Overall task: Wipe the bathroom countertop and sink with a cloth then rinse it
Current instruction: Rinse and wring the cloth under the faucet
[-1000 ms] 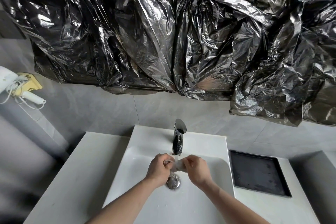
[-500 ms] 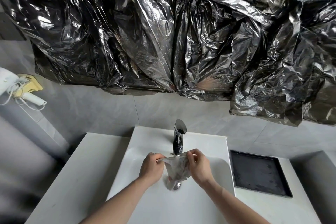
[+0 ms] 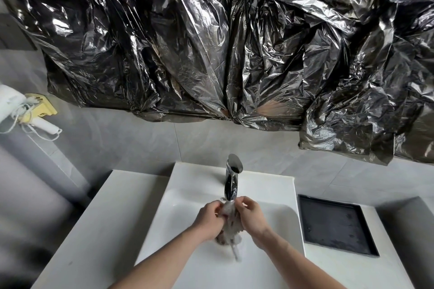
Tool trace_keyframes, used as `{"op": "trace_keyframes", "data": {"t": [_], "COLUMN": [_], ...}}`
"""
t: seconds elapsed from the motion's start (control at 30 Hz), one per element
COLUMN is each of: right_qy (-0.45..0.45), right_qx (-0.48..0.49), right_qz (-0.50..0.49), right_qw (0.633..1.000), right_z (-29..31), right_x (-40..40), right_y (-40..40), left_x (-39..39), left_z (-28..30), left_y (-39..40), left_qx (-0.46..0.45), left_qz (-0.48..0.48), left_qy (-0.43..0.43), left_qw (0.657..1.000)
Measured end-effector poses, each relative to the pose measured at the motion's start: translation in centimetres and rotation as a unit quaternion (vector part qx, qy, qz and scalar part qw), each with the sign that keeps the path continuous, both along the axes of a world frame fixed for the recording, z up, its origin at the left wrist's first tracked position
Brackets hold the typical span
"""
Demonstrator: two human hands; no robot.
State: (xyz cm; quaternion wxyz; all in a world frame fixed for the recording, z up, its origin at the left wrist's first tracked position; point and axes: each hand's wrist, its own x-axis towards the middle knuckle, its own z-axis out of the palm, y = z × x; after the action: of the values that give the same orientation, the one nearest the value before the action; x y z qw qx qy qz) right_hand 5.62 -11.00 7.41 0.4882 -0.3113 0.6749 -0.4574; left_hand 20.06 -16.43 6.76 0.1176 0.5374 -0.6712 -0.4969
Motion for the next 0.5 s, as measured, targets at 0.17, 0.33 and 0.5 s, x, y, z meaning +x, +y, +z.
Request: {"op": "trace_keyframes", "data": {"t": [0.17, 0.33, 0.5], "right_qy": [-0.007, -0.03, -0.063], "right_qx": [0.029, 0.039, 0.042], "right_qz": [-0.003, 0.053, 0.054], "right_qw": [1.0, 0.997, 0.996], "right_z": [-0.6, -0.4, -1.0], "right_x": [-1.4, -0.1, 1.6], "right_y": [0.8, 1.3, 0.7], "left_x": [-0.2, -0.5, -0.5], "left_z": [-0.1, 0.2, 1.0], "left_y": [-0.5, -0.4, -0.4], "left_qx": [0.055, 0.129, 0.181], "left_qz": [0.082, 0.154, 0.176], "left_qy": [0.068, 0.165, 0.202], "left_qw": [0.993, 0.966, 0.946]}}
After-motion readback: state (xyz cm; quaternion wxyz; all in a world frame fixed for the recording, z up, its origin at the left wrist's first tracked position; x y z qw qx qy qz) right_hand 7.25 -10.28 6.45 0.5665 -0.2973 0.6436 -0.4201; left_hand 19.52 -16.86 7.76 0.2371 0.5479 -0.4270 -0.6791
